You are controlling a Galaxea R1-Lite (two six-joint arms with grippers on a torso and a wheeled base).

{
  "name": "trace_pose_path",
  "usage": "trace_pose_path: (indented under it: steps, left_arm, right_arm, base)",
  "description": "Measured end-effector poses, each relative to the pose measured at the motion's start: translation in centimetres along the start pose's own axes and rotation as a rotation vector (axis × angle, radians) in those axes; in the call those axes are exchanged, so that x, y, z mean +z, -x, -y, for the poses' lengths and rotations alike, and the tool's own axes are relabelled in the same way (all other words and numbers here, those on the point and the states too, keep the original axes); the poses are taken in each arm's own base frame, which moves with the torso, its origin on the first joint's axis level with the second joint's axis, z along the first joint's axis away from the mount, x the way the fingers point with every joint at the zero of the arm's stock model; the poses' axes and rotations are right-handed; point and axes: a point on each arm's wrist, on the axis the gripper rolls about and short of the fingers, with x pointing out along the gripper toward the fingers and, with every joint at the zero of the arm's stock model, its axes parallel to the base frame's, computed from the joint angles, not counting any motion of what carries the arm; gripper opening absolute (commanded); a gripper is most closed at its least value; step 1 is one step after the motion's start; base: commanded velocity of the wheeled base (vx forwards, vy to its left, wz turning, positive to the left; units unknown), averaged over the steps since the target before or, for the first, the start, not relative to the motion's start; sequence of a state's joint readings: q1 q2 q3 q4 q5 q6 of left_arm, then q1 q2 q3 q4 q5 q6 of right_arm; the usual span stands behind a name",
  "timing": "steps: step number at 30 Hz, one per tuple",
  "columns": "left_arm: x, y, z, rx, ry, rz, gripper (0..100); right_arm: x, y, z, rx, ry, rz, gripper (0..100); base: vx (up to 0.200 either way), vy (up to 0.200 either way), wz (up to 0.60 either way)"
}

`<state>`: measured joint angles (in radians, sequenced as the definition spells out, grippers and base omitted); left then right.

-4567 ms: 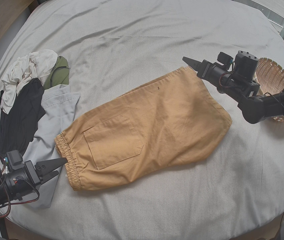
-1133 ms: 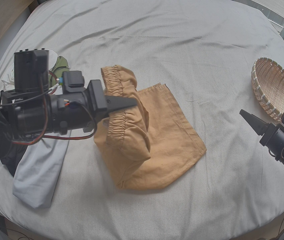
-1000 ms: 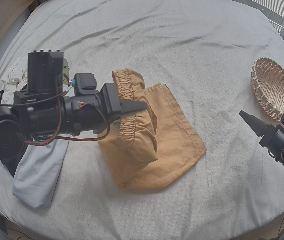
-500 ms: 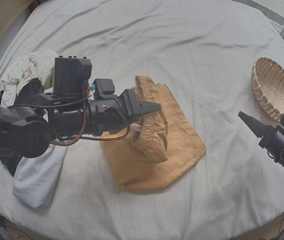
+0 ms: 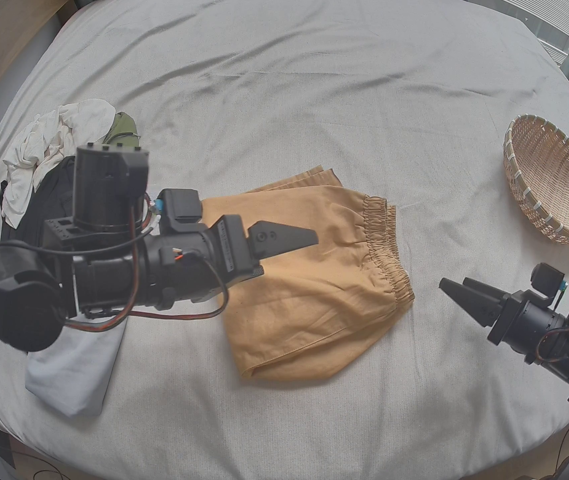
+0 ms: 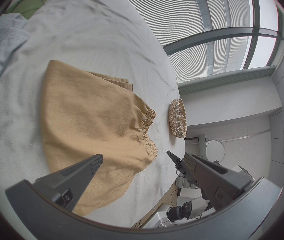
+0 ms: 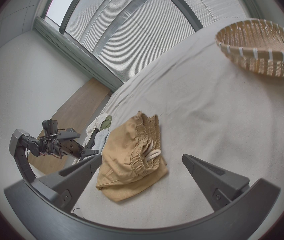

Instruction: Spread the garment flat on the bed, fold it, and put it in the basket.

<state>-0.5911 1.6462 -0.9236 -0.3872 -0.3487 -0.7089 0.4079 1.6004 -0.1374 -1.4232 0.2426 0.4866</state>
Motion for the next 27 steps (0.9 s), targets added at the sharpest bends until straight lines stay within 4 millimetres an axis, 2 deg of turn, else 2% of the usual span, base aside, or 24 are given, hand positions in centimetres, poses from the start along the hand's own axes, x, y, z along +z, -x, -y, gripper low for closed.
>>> trace_pose_path:
  steps: [14,21,27]
  left_arm:
    - [-2.8,7.5,-0.4,0.014,0.002,0.064,100]
    - [-4.0,10.6,-0.5,0.012,0.001,0.112,100]
    - [-4.2,12.5,-0.7,0.020,0.004,0.163,100]
  right_arm:
    - [-3.6,-3.7,0.6,0.021,-0.052,-0.120,100]
    - [-3.8,-6.4,0.7,0.046,-0.064,-0.107,100]
    - [-3.7,-9.2,0.6,0.081,-0.070,-0.073,100]
  base:
    - [0.000,0.000,0.00]
    - [0.000,0.000,0.00]
    - [0.000,0.000,0.00]
